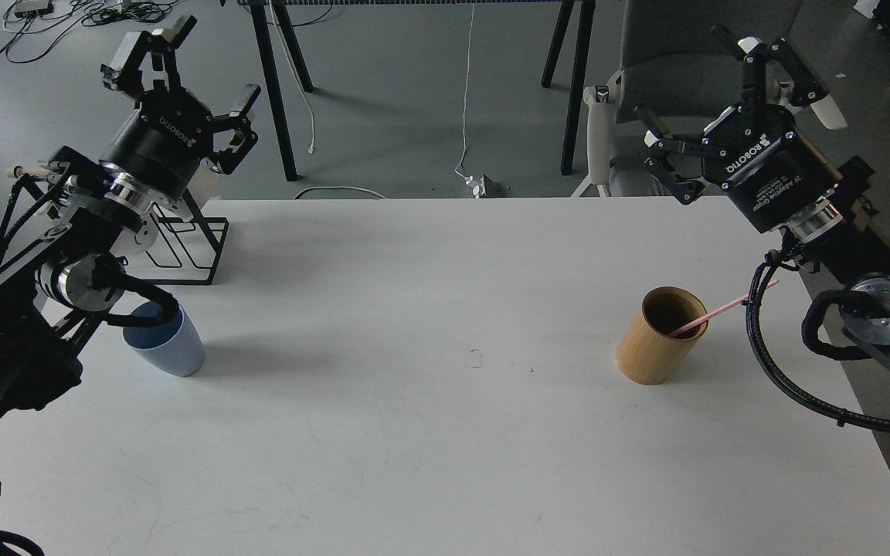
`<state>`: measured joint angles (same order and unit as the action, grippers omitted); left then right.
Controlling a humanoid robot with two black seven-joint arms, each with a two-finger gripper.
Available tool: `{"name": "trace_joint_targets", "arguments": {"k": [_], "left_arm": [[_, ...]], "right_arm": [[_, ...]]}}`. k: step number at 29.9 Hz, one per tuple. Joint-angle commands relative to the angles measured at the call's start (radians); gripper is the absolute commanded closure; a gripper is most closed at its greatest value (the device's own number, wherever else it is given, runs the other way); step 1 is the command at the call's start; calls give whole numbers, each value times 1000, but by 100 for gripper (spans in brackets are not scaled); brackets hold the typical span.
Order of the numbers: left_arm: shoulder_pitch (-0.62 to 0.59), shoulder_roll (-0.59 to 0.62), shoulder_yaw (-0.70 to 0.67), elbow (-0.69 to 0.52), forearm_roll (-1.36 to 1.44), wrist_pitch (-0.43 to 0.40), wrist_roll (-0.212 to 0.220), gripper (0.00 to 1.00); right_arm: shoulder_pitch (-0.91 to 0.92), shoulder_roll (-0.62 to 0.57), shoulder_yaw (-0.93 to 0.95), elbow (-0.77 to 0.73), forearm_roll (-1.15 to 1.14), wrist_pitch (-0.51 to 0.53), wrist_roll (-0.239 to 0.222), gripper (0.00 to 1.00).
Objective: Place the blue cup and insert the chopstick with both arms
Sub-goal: 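Move the left gripper down beside the light blue cup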
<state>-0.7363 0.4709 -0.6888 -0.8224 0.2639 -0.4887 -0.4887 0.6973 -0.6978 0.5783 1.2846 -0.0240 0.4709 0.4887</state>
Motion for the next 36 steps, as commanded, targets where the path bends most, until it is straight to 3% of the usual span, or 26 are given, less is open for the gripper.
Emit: {"name": "trace_joint_targets", "arguments": {"k": [1, 7, 12, 16, 20, 26, 31, 36], "left_arm": [[3, 3, 0, -17, 1, 0, 0, 0], [-6, 3, 14, -40, 1, 0, 0, 0], [2, -95, 0, -24, 5, 0, 0, 0], [-3, -54, -29, -110, 1, 0, 0, 0], [-3, 116, 14, -298, 29, 0, 0, 0], [-29, 496, 150, -492, 318, 0, 0, 0], [-46, 768, 207, -512, 665, 0, 0, 0], [-31, 838, 253, -466, 996, 0, 0, 0]], "right_arm": [[-2, 0, 0, 1, -1, 0, 0, 4], [-2, 0, 2, 1, -1, -1, 0, 4], [-2, 0, 6, -1, -1, 2, 0, 4], [-4, 4, 5, -4, -4, 6, 0, 3], [-4, 3, 2, -11, -5, 9, 0, 3], [-5, 0, 2, -17, -7, 12, 0, 3], [-12, 8, -3, -19, -11, 12, 0, 3], [-16, 12, -8, -47, -11, 12, 0, 3]]}}
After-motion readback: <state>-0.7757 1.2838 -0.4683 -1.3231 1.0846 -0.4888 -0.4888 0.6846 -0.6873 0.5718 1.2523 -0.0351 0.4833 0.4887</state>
